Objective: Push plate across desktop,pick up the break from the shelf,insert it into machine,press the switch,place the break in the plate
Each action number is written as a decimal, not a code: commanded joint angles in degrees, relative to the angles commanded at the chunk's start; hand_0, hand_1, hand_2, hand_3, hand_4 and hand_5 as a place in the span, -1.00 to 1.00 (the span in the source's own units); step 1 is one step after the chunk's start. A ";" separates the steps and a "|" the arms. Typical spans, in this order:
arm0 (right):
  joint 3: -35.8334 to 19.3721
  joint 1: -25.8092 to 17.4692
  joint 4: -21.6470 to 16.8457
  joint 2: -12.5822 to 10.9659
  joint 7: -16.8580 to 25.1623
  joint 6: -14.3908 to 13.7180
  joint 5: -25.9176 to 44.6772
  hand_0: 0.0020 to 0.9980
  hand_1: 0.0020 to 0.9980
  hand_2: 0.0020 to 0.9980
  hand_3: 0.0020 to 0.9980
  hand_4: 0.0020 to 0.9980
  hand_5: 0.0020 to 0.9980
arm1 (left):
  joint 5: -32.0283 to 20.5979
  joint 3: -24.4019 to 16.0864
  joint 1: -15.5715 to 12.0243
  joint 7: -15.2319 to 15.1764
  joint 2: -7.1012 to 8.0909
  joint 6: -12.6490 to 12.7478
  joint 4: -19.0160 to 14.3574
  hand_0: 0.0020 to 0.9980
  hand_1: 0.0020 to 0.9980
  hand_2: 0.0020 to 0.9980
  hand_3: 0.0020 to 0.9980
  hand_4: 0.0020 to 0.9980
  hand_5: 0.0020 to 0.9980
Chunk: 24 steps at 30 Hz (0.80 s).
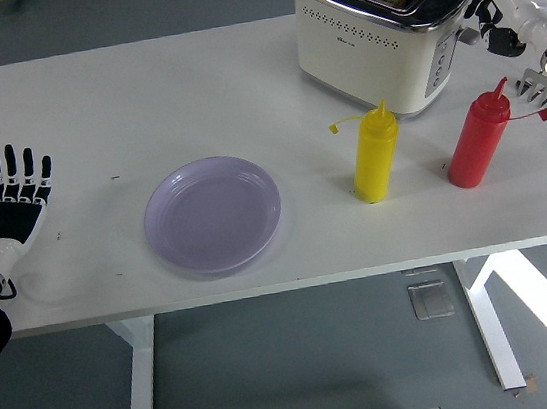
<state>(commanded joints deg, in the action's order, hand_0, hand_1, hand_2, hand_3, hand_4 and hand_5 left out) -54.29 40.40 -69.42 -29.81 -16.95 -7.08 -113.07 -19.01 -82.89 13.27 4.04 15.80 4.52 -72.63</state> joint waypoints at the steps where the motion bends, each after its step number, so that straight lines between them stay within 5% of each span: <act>1: -0.55 -0.05 -0.66 -0.10 -0.28 0.20 -0.50 -0.15 0.05 0.20 0.10 -0.53 -1.00 | -0.01 -0.02 -0.01 0.01 0.00 -0.02 -0.01 0.57 0.42 0.33 0.34 0.18 0.87; 13: -0.64 3.98 -6.48 -0.65 -2.79 -0.23 1.26 -0.15 0.04 0.20 0.11 -0.32 -1.00 | -0.17 0.00 0.05 0.15 0.13 -0.13 -0.12 0.57 0.42 0.33 0.33 0.18 0.86; 14: 0.01 4.97 -6.48 -0.45 -2.98 -0.23 2.32 -0.13 0.13 0.27 0.20 0.07 -1.00 | -0.16 0.06 0.10 0.16 0.16 -0.13 -0.11 0.57 0.42 0.33 0.33 0.17 0.86; 19: 3.09 10.22 -4.30 1.11 -3.34 0.01 6.57 -0.13 0.13 0.27 0.20 0.07 -1.00 | 0.01 0.42 0.32 0.15 0.29 -0.09 -0.08 0.57 0.42 0.33 0.33 0.17 0.86; 20: 3.62 11.24 -3.71 1.42 -3.35 0.09 7.15 0.07 0.27 0.36 0.35 0.17 -0.96 | 0.07 0.50 0.36 0.13 0.32 -0.08 -0.08 0.57 0.42 0.33 0.33 0.17 0.86; 24: 7.23 15.97 0.36 3.58 -3.32 0.87 10.55 0.07 0.27 0.36 0.35 0.17 -0.96 | 0.87 1.09 0.56 -0.10 0.48 -0.02 -0.19 0.57 0.42 0.33 0.33 0.17 0.86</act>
<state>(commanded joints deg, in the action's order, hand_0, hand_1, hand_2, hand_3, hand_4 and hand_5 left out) -47.05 56.36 -69.06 -26.23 -20.28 -6.21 -102.52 -18.14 -81.80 13.84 3.94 16.28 4.51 -72.81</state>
